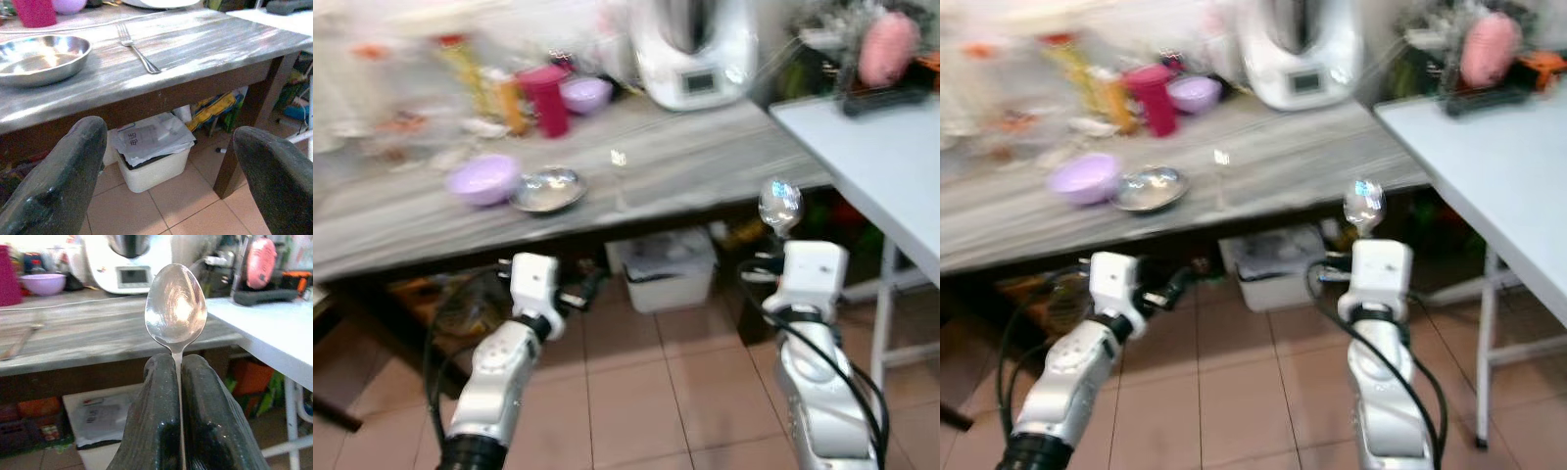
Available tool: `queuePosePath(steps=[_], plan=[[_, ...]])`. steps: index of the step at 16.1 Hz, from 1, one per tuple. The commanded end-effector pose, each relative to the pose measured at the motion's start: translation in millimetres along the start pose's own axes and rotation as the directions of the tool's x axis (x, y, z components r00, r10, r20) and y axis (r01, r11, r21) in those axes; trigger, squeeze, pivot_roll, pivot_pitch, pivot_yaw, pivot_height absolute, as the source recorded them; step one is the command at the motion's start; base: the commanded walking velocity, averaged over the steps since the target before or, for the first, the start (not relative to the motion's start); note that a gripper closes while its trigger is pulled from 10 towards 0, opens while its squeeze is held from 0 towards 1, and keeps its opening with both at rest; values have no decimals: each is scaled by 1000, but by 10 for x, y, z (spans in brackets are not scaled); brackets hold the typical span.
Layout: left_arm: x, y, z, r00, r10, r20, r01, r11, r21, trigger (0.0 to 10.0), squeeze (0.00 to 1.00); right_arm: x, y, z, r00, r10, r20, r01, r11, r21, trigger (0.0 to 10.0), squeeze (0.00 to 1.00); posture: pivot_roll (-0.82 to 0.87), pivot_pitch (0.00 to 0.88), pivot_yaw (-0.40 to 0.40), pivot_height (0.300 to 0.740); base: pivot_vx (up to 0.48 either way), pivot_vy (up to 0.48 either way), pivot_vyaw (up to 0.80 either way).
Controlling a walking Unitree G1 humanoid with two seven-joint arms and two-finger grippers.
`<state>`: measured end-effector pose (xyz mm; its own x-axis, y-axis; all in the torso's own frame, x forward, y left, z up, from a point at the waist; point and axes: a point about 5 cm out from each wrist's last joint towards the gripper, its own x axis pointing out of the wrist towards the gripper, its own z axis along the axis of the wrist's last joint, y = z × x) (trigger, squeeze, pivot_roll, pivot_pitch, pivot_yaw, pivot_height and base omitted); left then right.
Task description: Setting the table
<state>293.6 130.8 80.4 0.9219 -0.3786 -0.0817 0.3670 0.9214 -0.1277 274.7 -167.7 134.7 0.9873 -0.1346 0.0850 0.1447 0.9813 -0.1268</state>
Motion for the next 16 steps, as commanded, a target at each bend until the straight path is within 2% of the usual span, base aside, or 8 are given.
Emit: queuePosePath(steps=[1, 3, 8, 16], plan=[[29, -15, 53, 1000, -5, 11, 5, 1000, 13, 10000, 0, 27, -21, 55, 1000, -6, 25, 6, 1000, -5, 10000, 0, -329, 5, 133, 740, 330, 0, 0], [35, -27, 56, 1000, -5, 11, 5, 1000, 14, 10000, 0, 34, -11, 67, 999, 2, 32, -2, 1000, -25, 10000, 0, -327, 6, 133, 740, 328, 0, 0], [29, -30, 58, 1000, -5, 9, 5, 1000, 13, 10000, 0, 43, 12, 77, 999, 7, 39, -6, 1000, -28, 10000, 0, -322, 8, 135, 740, 316, 0, 513], [10, -52, 44, 1000, -11, -2, 11, 1000, 17, 10000, 0, 53, 5, 66, 999, -12, 35, 13, 1000, -24, 10000, 0, -323, 15, 139, 740, 300, 0, 0]])
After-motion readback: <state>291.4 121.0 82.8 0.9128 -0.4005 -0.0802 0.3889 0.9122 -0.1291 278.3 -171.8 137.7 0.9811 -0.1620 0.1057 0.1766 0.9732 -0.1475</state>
